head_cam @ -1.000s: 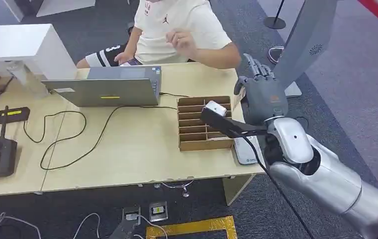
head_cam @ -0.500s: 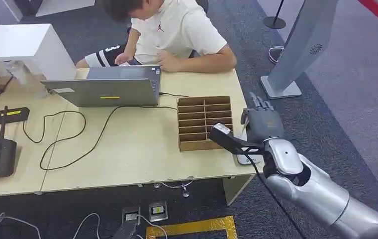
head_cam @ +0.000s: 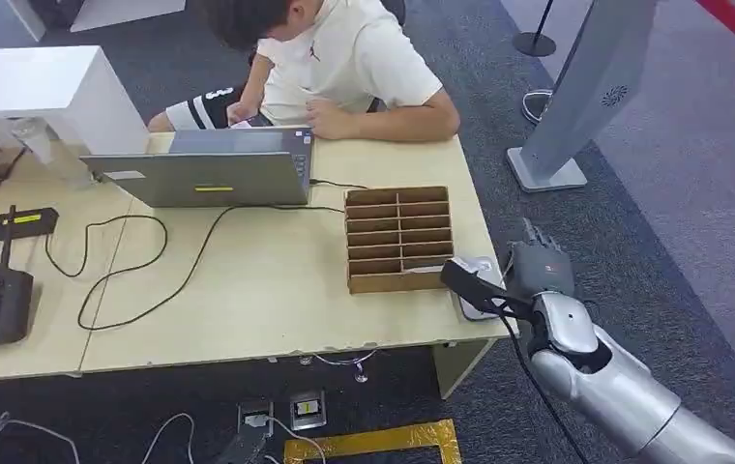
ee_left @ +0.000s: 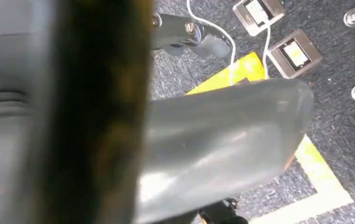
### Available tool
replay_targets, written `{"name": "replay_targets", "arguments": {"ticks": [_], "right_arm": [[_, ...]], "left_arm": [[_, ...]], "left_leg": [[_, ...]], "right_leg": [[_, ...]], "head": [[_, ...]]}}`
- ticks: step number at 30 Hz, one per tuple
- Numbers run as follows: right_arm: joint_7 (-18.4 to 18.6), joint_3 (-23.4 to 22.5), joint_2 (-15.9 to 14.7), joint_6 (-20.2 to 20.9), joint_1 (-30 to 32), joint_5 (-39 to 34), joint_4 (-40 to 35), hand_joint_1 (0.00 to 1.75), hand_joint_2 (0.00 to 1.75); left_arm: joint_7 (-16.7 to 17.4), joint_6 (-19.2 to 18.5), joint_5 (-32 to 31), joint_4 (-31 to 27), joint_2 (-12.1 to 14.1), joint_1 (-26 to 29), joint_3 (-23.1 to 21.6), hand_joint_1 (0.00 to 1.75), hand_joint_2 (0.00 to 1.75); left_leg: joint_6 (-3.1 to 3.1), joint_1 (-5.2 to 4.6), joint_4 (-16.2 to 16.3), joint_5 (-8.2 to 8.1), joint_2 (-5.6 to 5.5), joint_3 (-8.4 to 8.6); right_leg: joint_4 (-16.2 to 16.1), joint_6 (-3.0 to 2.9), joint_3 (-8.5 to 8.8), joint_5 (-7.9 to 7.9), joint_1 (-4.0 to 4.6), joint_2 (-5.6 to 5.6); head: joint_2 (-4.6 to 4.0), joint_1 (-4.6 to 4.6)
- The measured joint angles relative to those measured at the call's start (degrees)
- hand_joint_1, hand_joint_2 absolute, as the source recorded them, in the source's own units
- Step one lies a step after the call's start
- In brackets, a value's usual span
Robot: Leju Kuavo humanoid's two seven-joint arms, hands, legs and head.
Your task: Pass the card to the sensor for recognition and then transmit it.
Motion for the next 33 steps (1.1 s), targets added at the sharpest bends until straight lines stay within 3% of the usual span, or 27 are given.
{"name": "replay_targets", "arguments": {"ticks": [33], "right_arm": [[0.0, -2.1, 3.0, -5.2, 2.9, -2.5, 4.6, 1.75, 1.75]], "left_arm": [[1.0, 0.0, -0.2, 1.7, -0.4, -1.7, -0.3, 0.0, 0.0]], "left_leg": [[0.0, 0.0, 0.0, 0.0, 0.01, 0.0]], "right_leg": [[0.0, 0.0, 0.0, 0.0, 0.0, 0.01]], "head": [[0.0, 0.0]]}}
